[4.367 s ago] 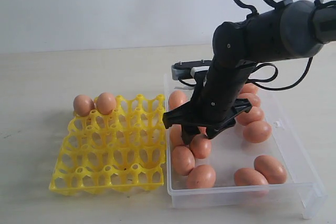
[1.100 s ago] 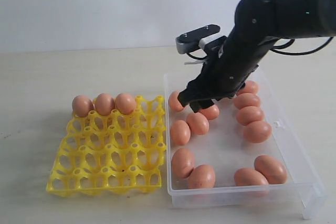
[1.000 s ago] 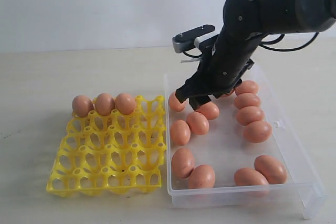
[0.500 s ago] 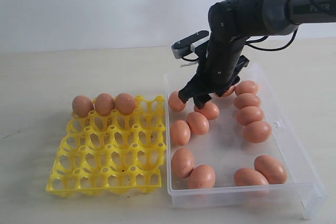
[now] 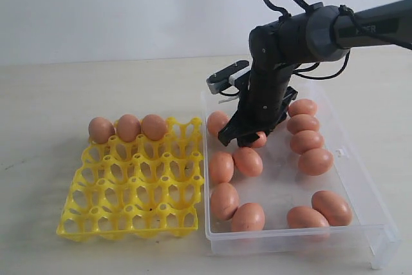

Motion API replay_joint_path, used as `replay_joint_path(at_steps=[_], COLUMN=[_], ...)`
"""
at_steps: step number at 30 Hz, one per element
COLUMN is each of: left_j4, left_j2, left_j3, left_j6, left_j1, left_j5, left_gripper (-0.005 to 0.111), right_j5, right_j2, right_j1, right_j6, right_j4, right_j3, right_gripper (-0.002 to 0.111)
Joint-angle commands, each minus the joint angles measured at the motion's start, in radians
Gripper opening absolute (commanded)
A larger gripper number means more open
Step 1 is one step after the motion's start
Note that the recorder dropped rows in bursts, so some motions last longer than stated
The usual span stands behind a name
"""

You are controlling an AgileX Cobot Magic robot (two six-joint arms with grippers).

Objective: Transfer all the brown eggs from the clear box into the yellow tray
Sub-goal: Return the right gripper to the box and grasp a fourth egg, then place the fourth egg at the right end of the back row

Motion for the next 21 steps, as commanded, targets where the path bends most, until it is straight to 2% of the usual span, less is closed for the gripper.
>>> replay_joint_path(at_steps=[1, 3, 8, 11, 14, 16, 19, 21], left_j4=[-0.002, -0.002, -0.002, -0.002, -0.002, -0.002, -0.002, -0.002], left_j2=[-0.006, -0.006, -0.006, -0.006, -0.006, -0.006, -0.006, -0.006], left_j3=[-0.004, -0.004, -0.004, -0.004, -0.004, -0.004, -0.004, -0.004], left_j6=[-0.006, -0.006, -0.006, -0.006, -0.006, -0.006, -0.006, -0.006], left_j1=[-0.005, -0.005, -0.005, -0.005, -0.005, -0.005, -0.005, -0.005], left_j5=[-0.009, -0.009, -0.009, -0.009, -0.009, -0.009, -0.009, -0.009], left_gripper=[0.000, 0.000, 0.000, 0.000, 0.000, 0.000, 0.000, 0.000], right_j5=[-0.036, -0.118, -0.568, -0.754, -0.852, -0.922, -0.966, -0.984], right_j2=[-0.057, -0.096, -0.204, -0.207, -0.182, -0.149, -0.084, -0.054], right_j1=[-0.006, -0.002, 0.072, 0.121, 0.151, 0.158, 0.158, 0.158], right_j6=[-0.015, -0.031, -0.187, -0.199, -0.177, -0.049, 0.271, 0.386], right_j4=[0.015, 0.057, 0.243, 0.247, 0.220, 0.127, -0.139, -0.221], right_j3=[-0.006, 0.009, 0.157, 0.212, 0.219, 0.219, 0.219, 0.219], right_gripper=[0.000, 0.000, 0.000, 0.000, 0.000, 0.000, 0.000, 0.000])
